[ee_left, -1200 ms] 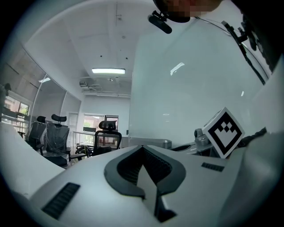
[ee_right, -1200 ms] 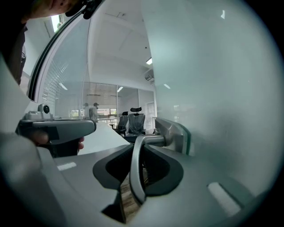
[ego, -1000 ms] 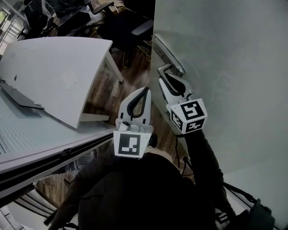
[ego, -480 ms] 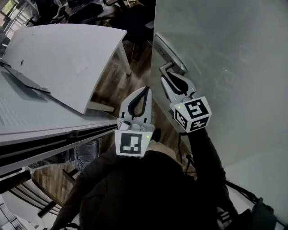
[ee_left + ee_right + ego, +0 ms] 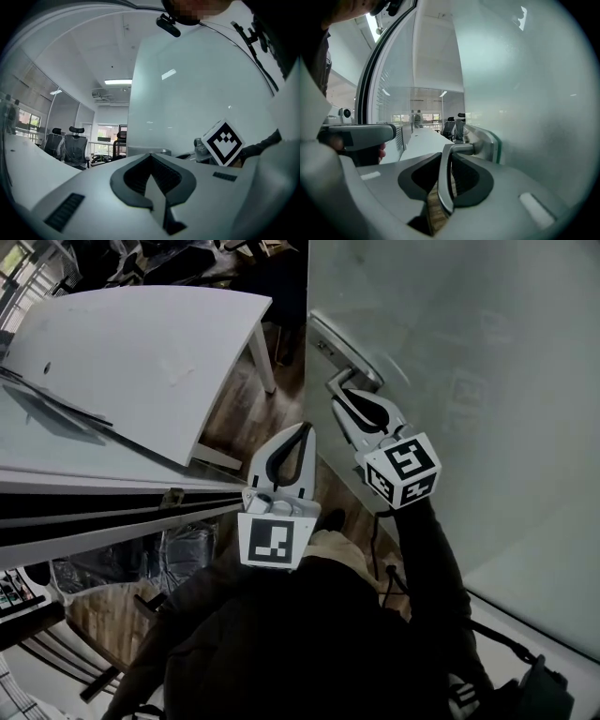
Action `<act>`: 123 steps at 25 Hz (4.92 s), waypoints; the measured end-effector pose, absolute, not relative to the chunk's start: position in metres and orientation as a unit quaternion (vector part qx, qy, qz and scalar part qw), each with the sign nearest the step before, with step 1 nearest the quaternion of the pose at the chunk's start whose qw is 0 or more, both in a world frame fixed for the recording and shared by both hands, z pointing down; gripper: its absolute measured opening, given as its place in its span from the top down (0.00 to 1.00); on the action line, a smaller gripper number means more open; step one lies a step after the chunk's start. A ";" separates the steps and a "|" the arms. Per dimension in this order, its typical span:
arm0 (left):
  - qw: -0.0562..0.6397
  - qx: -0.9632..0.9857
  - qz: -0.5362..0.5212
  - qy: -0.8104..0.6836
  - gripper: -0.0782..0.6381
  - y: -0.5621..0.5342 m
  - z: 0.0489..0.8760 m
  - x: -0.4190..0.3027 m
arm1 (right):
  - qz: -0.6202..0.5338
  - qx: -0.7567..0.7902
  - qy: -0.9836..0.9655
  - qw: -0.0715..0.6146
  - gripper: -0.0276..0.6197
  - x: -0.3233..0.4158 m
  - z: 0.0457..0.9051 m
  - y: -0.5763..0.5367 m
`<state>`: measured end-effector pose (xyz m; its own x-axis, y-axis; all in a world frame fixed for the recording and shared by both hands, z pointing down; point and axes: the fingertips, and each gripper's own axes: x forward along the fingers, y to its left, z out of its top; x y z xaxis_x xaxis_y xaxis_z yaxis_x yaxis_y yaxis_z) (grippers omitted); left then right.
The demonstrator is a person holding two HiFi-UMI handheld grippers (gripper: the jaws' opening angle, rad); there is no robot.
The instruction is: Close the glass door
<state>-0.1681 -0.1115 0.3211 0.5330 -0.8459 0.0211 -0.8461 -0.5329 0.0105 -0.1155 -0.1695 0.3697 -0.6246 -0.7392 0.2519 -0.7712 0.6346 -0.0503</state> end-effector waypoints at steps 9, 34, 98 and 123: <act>-0.007 0.863 0.016 -0.504 0.90 -0.078 0.302 -0.175 | 0.076 0.393 -0.911 0.103 0.85 -0.145 0.363 -0.134; -0.010 0.839 0.001 -0.543 0.90 0.014 0.291 -0.259 | 0.078 0.321 -0.939 0.095 0.85 -0.222 0.363 -0.038; -0.044 0.760 0.012 -0.649 0.90 0.162 0.279 -0.343 | 0.072 0.217 -0.969 0.095 0.86 -0.314 0.372 0.128; -0.041 0.750 0.020 -0.660 0.90 0.168 0.286 -0.345 | 0.070 0.209 -0.971 0.097 0.86 -0.318 0.373 0.141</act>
